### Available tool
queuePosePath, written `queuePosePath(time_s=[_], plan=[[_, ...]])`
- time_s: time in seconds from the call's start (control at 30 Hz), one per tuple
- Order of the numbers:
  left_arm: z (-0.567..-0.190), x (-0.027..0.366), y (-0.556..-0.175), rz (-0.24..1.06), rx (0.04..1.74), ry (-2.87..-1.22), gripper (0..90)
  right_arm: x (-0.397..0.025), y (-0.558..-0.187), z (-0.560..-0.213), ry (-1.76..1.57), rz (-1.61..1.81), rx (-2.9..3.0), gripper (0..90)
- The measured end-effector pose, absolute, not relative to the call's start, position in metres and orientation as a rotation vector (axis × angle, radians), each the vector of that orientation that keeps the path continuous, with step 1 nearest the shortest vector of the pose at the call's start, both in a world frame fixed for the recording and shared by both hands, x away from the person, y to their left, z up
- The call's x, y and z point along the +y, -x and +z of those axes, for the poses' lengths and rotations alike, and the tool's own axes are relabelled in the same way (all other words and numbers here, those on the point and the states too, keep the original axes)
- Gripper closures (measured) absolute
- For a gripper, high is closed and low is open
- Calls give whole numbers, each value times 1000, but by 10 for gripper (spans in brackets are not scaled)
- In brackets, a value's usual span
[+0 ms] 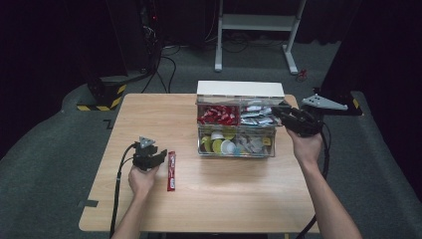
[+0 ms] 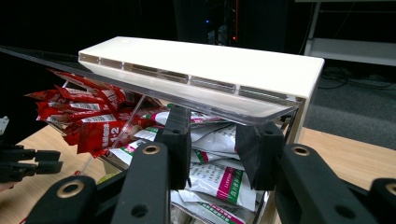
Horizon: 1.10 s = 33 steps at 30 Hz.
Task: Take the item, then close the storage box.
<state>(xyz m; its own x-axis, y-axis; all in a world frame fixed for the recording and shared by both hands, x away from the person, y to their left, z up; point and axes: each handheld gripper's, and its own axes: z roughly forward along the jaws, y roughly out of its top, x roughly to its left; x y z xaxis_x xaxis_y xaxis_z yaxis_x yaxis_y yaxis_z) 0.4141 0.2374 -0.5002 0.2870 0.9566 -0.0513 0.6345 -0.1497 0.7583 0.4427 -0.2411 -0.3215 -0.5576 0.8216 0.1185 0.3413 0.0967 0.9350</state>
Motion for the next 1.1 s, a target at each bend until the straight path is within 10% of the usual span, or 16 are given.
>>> queuePosePath(time_s=[1.1], plan=[[-525,247,-385,675,1495,-1891,432,-244,-440,-324,-1138,1478,1934,662]])
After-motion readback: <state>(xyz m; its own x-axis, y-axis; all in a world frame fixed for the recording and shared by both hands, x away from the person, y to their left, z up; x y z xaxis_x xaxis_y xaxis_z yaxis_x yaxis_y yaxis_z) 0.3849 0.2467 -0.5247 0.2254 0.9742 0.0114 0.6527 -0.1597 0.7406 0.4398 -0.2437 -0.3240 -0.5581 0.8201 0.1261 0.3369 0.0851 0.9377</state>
